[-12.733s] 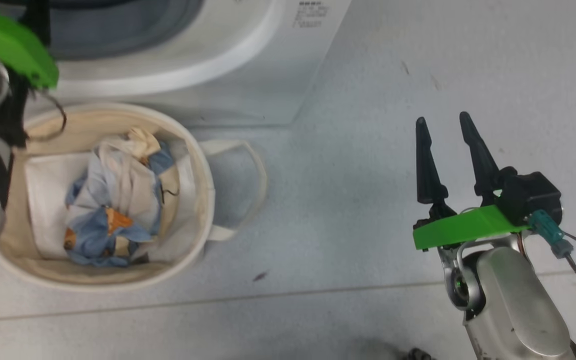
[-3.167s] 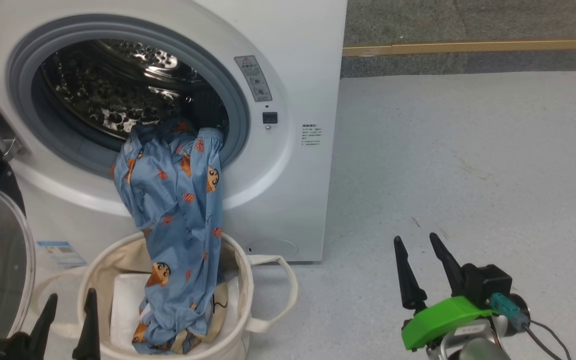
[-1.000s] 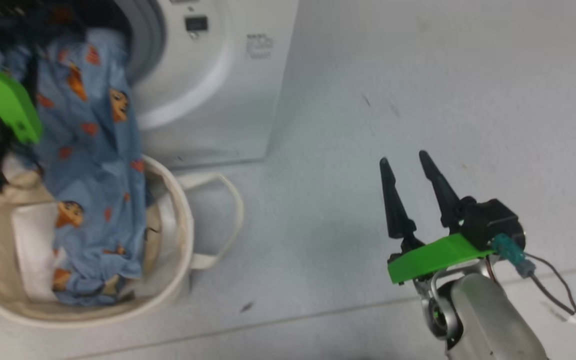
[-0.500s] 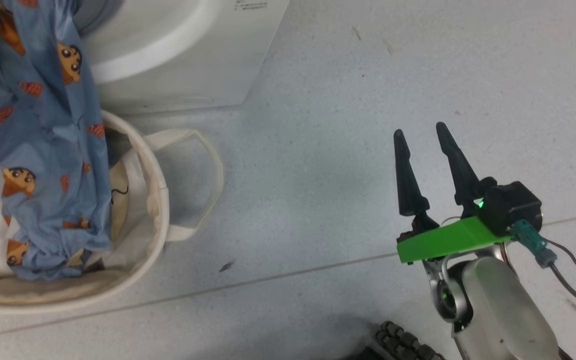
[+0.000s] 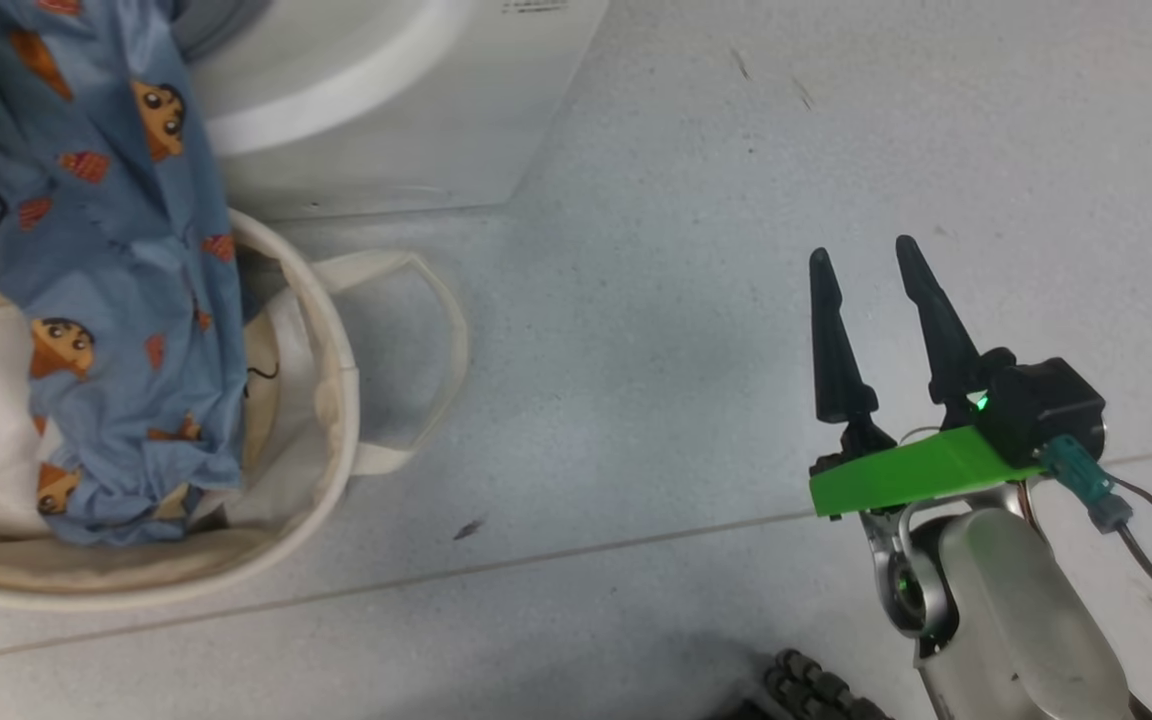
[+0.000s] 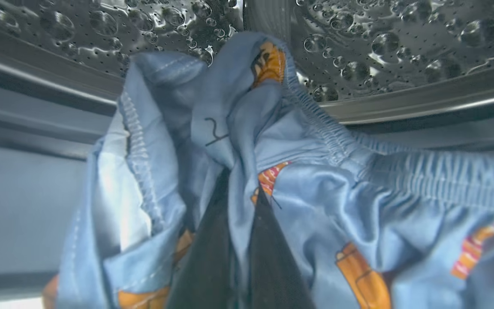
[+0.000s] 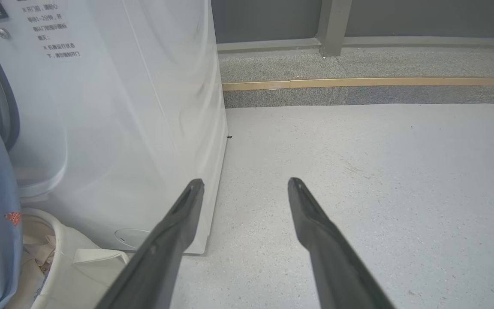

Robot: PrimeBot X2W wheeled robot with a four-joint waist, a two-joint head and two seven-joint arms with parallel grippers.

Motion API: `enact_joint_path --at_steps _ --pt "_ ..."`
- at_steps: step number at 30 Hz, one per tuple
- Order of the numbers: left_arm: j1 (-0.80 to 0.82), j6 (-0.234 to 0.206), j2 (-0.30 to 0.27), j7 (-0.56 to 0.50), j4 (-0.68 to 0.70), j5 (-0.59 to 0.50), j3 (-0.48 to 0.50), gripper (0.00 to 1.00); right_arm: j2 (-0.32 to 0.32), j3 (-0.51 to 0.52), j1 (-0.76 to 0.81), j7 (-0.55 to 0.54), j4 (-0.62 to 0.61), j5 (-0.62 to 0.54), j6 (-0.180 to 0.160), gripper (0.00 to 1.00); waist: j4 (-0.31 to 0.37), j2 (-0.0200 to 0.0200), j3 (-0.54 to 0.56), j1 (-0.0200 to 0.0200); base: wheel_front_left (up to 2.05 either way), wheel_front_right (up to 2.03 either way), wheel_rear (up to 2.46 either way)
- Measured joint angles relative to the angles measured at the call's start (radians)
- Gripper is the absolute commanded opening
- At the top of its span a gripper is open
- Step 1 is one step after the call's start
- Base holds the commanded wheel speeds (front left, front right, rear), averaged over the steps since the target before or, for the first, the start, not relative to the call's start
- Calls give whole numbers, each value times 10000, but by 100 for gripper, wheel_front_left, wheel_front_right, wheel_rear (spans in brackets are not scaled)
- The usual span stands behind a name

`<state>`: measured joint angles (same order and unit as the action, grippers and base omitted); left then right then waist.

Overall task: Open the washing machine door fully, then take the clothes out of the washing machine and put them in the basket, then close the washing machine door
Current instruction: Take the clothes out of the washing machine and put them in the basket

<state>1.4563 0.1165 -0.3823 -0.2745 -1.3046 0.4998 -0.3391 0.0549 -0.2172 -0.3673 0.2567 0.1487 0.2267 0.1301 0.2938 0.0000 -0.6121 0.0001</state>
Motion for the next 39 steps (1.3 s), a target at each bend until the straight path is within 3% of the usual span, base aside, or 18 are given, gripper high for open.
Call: enact_joint_path --at_steps 7,10,15,27,36,39 --pt "-741 84 163 -115 -13 345 -65 0 0 109 51 0 240 -130 0 100 -297 0 576 0 0 0 0" --pt "-1104 84 221 341 144 566 -105 0 0 238 99 0 372 -151 0 100 -443 0 941 0 0 0 0" --pt "-2350 113 500 976 1618 1154 -907 0 2 384 401 0 600 -150 0 100 -704 0 1671 -1 0 0 0" --pt "-5639 151 -38 2426 4368 1593 -1975 0 0 290 1324 0 1292 -134 0 100 -1518 0 3558 -2 0 0 0" --pt "-8447 -1290 -579 1693 7327 1969 -2010 0 2 92 1594 0 1496 -50 0 100 -1868 1 4477 -2 0 0 0" --pt "-9088 -1561 -677 1576 8092 2138 -1998 0 2 90 1635 0 1496 -50 0 100 -1863 1 4506 -2 0 0 0"
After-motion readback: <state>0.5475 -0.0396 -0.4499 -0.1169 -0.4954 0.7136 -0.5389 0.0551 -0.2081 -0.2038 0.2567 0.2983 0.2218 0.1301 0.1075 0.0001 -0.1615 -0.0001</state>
